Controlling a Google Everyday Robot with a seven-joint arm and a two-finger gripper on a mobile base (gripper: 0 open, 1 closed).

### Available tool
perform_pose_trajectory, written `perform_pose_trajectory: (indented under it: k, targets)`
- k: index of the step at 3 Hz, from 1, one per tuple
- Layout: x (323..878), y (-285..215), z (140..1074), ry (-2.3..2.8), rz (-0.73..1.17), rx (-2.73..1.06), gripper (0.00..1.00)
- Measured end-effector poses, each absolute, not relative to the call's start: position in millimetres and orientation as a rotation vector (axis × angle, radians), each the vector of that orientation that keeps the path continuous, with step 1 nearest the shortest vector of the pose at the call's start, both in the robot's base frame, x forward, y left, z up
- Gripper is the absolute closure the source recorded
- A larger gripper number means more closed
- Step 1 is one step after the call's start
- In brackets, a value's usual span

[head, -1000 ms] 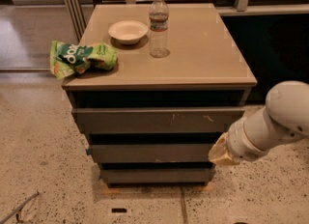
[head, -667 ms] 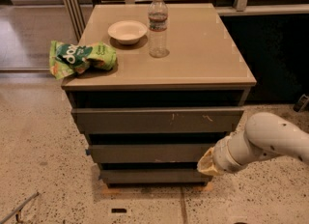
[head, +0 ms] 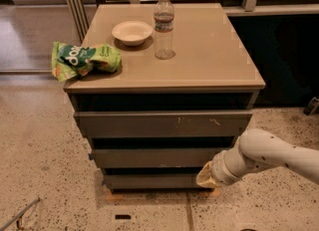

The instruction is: Open middle drawer

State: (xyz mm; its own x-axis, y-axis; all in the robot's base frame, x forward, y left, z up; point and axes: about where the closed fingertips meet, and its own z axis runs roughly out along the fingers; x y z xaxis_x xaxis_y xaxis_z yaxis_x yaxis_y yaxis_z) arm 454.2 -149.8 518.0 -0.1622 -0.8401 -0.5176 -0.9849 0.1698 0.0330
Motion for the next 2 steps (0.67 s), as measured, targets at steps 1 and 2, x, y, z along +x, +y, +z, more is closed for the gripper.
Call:
perform_pose_trajectory:
  k: [1,2]
  targets:
    - [452.3,-151.7,509.4,2.048,0.520,-1.736,0.58]
    - [453.5,-154.9,496.8,2.019,0.510,-1.728,0.34]
